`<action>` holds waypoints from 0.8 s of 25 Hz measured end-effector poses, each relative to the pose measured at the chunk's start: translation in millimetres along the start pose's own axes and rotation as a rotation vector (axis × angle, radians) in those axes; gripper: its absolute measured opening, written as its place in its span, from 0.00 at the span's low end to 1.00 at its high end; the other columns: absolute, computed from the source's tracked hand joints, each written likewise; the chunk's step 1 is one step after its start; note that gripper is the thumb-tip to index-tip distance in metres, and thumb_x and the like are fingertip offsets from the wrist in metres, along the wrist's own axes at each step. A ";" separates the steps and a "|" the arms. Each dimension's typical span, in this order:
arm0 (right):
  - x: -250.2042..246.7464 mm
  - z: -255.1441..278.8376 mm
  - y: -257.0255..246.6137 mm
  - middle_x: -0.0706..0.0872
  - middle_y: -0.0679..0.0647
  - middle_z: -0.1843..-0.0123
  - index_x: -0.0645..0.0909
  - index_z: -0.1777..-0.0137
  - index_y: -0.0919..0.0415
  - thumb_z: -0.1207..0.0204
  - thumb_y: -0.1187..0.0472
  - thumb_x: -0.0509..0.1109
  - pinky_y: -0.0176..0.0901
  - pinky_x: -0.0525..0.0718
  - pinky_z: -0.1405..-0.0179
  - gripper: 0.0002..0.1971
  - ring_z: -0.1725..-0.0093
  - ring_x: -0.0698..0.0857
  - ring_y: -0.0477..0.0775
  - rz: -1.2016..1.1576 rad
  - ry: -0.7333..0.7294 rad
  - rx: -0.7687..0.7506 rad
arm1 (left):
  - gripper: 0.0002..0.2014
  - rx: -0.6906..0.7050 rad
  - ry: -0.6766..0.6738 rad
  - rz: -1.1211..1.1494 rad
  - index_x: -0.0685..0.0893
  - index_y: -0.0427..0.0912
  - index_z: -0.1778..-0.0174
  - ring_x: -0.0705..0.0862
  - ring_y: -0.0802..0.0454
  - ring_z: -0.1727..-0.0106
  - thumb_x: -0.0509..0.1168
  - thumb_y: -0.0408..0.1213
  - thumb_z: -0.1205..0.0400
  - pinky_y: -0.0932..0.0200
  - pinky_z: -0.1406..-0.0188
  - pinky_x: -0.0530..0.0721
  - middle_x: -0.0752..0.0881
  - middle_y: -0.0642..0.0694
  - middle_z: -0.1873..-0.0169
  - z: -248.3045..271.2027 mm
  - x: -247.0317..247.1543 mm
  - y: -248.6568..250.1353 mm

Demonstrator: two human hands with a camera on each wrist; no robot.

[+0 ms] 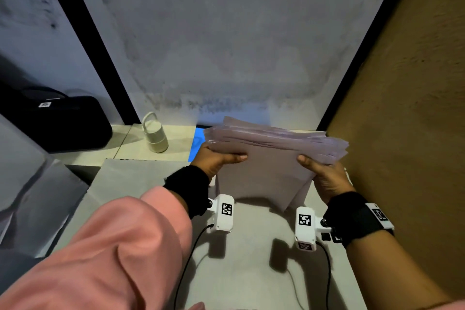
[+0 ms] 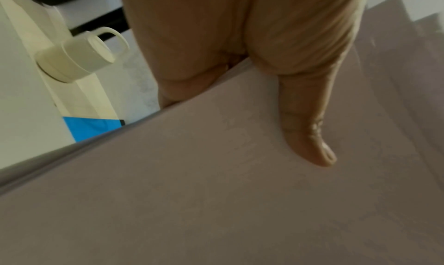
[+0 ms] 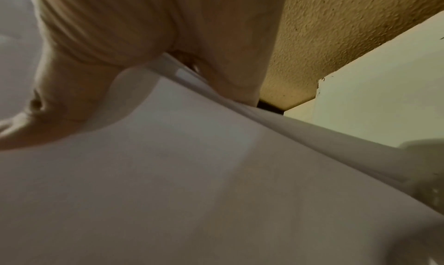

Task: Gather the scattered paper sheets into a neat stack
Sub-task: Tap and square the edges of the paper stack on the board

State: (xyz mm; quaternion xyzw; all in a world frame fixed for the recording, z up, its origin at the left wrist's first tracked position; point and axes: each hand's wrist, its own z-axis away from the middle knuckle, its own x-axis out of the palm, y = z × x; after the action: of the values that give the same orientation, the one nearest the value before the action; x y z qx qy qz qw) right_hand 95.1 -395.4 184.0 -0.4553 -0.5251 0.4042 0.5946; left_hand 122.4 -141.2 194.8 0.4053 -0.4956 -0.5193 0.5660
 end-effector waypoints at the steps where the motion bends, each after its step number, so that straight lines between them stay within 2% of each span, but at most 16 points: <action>1: -0.7 -0.3 0.0 0.93 0.51 0.51 0.87 0.50 0.55 0.64 0.47 0.89 0.46 0.86 0.48 0.37 0.49 0.90 0.54 0.001 0.001 -0.002 | 0.21 -0.002 -0.007 0.010 0.88 0.37 0.50 0.89 0.45 0.49 0.77 0.19 0.38 0.50 0.42 0.86 0.90 0.37 0.51 0.1 -1.6 -0.9; 4: 6.4 2.6 -0.5 0.93 0.50 0.52 0.86 0.49 0.52 0.65 0.48 0.89 0.44 0.87 0.49 0.37 0.50 0.90 0.51 0.051 -0.032 0.004 | 0.29 -0.053 -0.005 0.024 0.87 0.38 0.45 0.89 0.45 0.47 0.81 0.23 0.42 0.52 0.43 0.86 0.90 0.40 0.48 0.2 1.7 -5.4; 6: 13.7 4.0 -0.3 0.93 0.50 0.53 0.86 0.49 0.52 0.61 0.55 0.88 0.40 0.88 0.53 0.34 0.50 0.90 0.51 0.081 -0.031 0.000 | 0.33 -0.056 0.017 0.020 0.86 0.39 0.43 0.90 0.47 0.49 0.83 0.27 0.46 0.52 0.45 0.86 0.91 0.42 0.49 -2.5 5.9 -7.4; 8: 14.9 4.8 -1.2 0.92 0.52 0.52 0.85 0.49 0.54 0.56 0.64 0.86 0.40 0.88 0.54 0.30 0.49 0.90 0.55 0.088 0.014 -0.004 | 0.28 -0.030 0.031 0.017 0.87 0.39 0.45 0.90 0.49 0.52 0.81 0.24 0.42 0.54 0.46 0.86 0.91 0.42 0.52 -3.0 5.7 -4.7; 9: 13.1 4.3 0.1 0.91 0.56 0.50 0.85 0.48 0.56 0.56 0.68 0.85 0.43 0.88 0.53 0.31 0.47 0.89 0.59 0.101 0.041 -0.004 | 0.25 -0.021 0.028 0.013 0.87 0.39 0.47 0.90 0.48 0.52 0.80 0.22 0.40 0.54 0.46 0.85 0.91 0.42 0.52 -2.0 5.8 -3.1; 11: 15.0 5.6 4.0 0.90 0.62 0.48 0.84 0.45 0.63 0.51 0.75 0.84 0.53 0.87 0.46 0.30 0.45 0.88 0.65 0.156 0.072 -0.005 | 0.25 -0.030 0.047 0.026 0.86 0.38 0.46 0.89 0.46 0.52 0.80 0.24 0.40 0.54 0.49 0.86 0.90 0.40 0.51 -0.4 8.6 -3.6; 14: 27.4 7.9 1.4 0.89 0.63 0.52 0.85 0.45 0.68 0.40 0.78 0.78 0.64 0.83 0.37 0.21 0.49 0.87 0.63 0.172 0.144 0.000 | 0.25 0.005 0.162 0.062 0.85 0.40 0.47 0.89 0.54 0.58 0.82 0.30 0.39 0.65 0.64 0.87 0.91 0.46 0.55 -1.9 14.1 -1.7; 15: 30.5 8.5 -2.8 0.89 0.62 0.53 0.84 0.45 0.69 0.38 0.78 0.77 0.64 0.82 0.37 0.20 0.50 0.87 0.62 0.150 0.157 -0.020 | 0.24 0.029 0.169 0.060 0.86 0.40 0.47 0.89 0.57 0.59 0.81 0.29 0.38 0.67 0.64 0.87 0.91 0.48 0.56 -1.7 14.0 2.8; 17: 34.5 11.2 -11.8 0.88 0.58 0.51 0.81 0.40 0.64 0.35 0.76 0.76 0.60 0.83 0.37 0.22 0.48 0.86 0.60 0.128 0.185 -0.081 | 0.23 0.082 0.139 0.057 0.86 0.40 0.47 0.90 0.58 0.60 0.79 0.25 0.37 0.67 0.61 0.87 0.92 0.52 0.60 0.0 10.7 11.0; 19: 39.2 16.2 -15.9 0.84 0.49 0.45 0.73 0.33 0.49 0.31 0.73 0.75 0.49 0.85 0.39 0.30 0.42 0.85 0.55 0.155 0.239 -0.148 | 0.21 0.118 0.116 0.059 0.87 0.43 0.50 0.91 0.59 0.61 0.79 0.25 0.37 0.66 0.61 0.88 0.93 0.54 0.64 4.1 9.8 16.2; 20: 43.0 20.5 -17.2 0.80 0.45 0.42 0.68 0.31 0.40 0.30 0.72 0.74 0.43 0.83 0.40 0.35 0.38 0.82 0.51 0.221 0.281 -0.214 | 0.21 0.136 0.121 0.058 0.87 0.44 0.49 0.91 0.57 0.57 0.80 0.28 0.37 0.62 0.56 0.88 0.93 0.52 0.60 4.1 10.5 16.6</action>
State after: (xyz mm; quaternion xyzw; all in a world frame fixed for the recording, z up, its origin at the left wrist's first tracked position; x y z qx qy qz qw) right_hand 80.0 -356.2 212.4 -0.6229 -0.4238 0.3414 0.5621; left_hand 121.1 -149.2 213.2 0.4587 -0.5061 -0.4425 0.5810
